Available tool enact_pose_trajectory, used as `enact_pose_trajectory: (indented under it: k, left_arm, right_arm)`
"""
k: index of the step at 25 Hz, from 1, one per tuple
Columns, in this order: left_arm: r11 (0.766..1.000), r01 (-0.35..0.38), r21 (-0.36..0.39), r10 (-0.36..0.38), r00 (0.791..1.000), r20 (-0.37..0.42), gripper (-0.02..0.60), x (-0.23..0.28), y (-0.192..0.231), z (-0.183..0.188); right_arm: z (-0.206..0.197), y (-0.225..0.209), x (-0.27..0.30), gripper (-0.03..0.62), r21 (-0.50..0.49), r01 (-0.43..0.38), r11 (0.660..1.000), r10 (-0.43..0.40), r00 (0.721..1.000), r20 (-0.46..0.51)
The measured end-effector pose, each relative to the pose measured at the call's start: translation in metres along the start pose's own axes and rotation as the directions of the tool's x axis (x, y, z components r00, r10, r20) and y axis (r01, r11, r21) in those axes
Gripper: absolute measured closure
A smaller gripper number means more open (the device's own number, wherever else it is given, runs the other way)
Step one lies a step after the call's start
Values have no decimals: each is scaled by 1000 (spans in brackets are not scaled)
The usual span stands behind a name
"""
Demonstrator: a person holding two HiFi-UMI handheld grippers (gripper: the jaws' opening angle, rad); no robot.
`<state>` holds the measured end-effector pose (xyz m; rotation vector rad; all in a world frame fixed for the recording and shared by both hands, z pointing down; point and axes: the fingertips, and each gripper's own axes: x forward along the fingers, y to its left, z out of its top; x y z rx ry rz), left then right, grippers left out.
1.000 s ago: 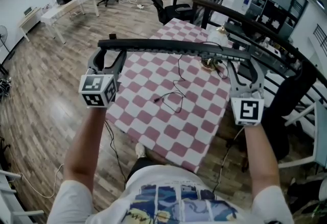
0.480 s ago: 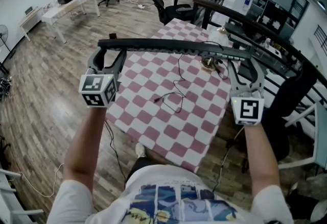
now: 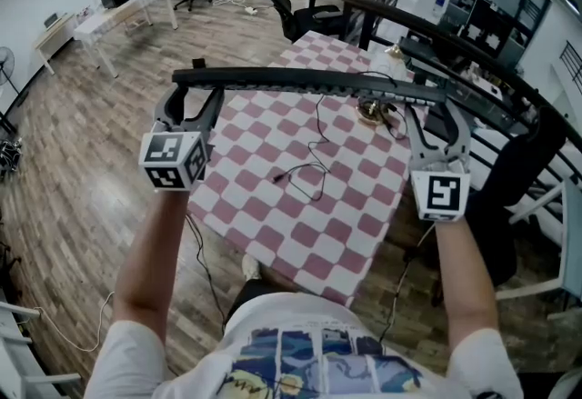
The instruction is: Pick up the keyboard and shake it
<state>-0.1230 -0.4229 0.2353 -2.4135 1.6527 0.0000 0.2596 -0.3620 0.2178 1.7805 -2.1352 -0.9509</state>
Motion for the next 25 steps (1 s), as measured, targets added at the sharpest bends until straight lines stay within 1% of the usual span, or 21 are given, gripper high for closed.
enact_pose_trajectory:
  k: [10, 25]
  left_arm:
    - [1000, 5, 2, -5, 1000, -9, 305, 6, -8, -3]
    - [1000, 5, -6, -6, 1000, -20, 305, 9, -7, -12]
  right_arm:
    - [-11, -5, 0, 378, 7, 6, 1000, -6, 1000, -9]
    - [-15, -1, 3, 379, 17, 6, 1000, -6, 1000, -10]
